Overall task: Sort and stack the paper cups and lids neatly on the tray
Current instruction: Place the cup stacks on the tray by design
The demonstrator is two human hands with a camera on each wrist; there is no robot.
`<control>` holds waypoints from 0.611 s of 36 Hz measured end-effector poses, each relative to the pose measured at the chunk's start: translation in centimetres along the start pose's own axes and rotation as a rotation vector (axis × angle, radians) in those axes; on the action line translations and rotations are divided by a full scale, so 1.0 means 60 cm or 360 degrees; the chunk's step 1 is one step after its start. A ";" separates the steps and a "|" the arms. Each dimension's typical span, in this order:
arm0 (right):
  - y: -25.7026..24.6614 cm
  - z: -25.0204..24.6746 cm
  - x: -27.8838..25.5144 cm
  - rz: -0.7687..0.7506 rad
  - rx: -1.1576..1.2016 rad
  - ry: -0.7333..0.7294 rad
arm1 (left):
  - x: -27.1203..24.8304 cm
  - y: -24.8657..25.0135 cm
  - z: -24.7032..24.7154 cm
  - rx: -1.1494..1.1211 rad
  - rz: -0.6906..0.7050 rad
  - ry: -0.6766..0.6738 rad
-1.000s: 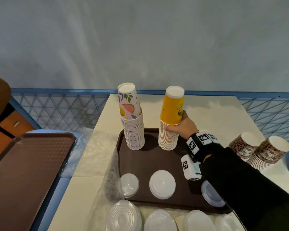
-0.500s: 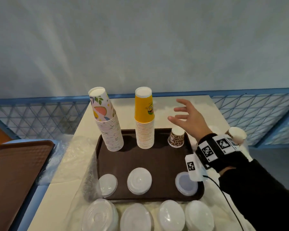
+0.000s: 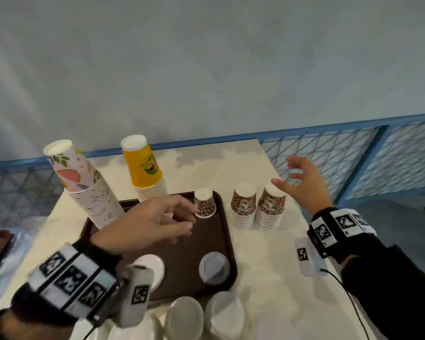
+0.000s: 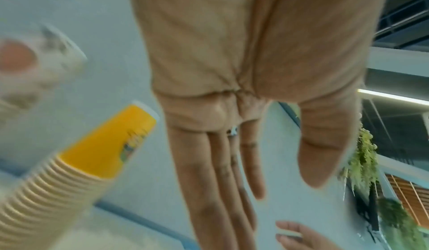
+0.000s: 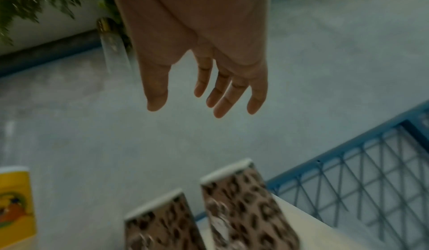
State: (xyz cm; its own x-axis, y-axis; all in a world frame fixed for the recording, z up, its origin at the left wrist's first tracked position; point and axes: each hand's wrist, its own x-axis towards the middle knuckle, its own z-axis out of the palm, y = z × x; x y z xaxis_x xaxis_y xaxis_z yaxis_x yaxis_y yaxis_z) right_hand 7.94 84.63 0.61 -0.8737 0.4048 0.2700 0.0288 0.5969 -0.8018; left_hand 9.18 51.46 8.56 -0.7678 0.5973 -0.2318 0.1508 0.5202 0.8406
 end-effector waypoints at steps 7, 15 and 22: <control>0.088 0.035 -0.009 0.0302 -0.0021 -0.0332 | 0.226 -0.007 0.083 -0.0404 -0.0348 0.0193; 0.151 0.075 -0.016 0.0474 -0.0043 -0.0598 | 0.325 -0.073 0.196 -0.0150 -0.0550 0.0222; 0.164 0.087 -0.017 0.0596 0.0015 -0.0644 | 0.336 -0.089 0.223 -0.0198 -0.0479 0.0283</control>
State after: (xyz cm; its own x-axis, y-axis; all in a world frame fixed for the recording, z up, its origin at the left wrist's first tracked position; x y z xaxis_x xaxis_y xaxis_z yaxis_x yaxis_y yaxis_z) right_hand 6.59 86.46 -10.37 -0.9215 0.2886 -0.2598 0.3709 0.4563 -0.8088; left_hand 1.23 68.91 -7.18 -0.8642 0.3079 -0.3980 -0.1665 0.5714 0.8036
